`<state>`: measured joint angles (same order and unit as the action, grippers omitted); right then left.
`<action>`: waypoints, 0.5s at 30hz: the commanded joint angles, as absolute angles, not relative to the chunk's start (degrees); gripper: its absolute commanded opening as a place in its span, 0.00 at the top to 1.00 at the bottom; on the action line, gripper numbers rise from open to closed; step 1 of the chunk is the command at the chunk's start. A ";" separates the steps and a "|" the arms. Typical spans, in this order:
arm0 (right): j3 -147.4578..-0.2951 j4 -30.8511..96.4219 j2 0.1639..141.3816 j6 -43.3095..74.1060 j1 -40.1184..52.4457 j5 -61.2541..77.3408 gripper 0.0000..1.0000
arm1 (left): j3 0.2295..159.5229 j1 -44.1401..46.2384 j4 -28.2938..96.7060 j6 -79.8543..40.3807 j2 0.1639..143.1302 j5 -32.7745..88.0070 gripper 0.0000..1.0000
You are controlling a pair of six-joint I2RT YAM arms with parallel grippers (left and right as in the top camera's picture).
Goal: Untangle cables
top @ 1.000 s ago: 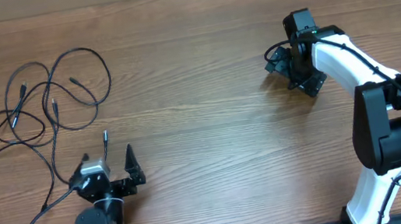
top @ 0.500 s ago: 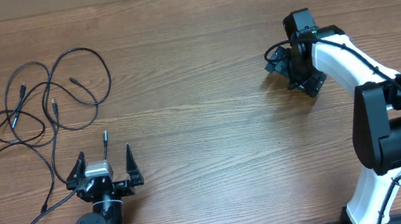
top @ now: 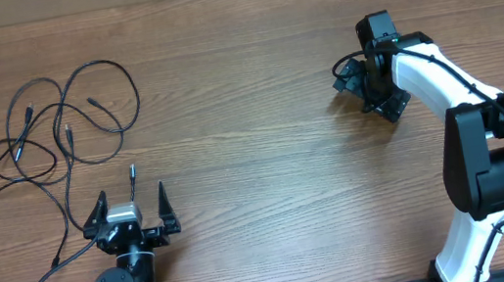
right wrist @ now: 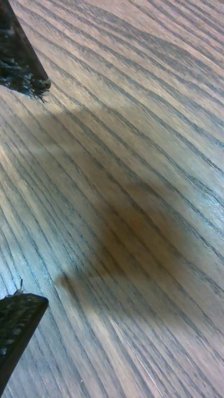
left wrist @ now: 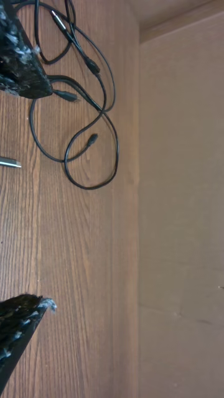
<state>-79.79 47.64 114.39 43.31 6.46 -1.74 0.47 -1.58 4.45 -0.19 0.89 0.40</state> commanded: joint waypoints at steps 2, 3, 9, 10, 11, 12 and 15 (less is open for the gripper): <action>-80.60 47.59 112.62 43.40 6.35 -2.31 0.00 | 0.27 -1.26 4.47 0.69 0.25 0.89 0.00; -80.60 47.59 112.62 43.40 6.35 -2.31 0.00 | 0.27 -1.26 4.47 0.69 0.25 0.89 0.00; -80.60 47.59 112.62 43.40 6.35 -2.31 0.00 | 0.27 -1.26 4.47 0.69 0.25 0.89 0.00; -80.60 47.59 112.62 43.40 6.35 -2.31 0.00 | 0.27 -1.26 4.47 0.69 0.25 0.89 0.00; -80.60 47.59 112.75 43.40 6.35 -2.31 0.00 | 0.27 -1.26 4.47 0.69 0.25 0.89 0.00; -80.60 47.59 112.77 43.40 6.35 -2.31 0.00 | 0.27 -1.26 4.47 0.69 0.25 0.89 0.00; -80.60 47.62 110.52 43.40 6.35 -2.31 0.00 | 0.27 -1.26 4.47 0.69 0.25 0.89 0.00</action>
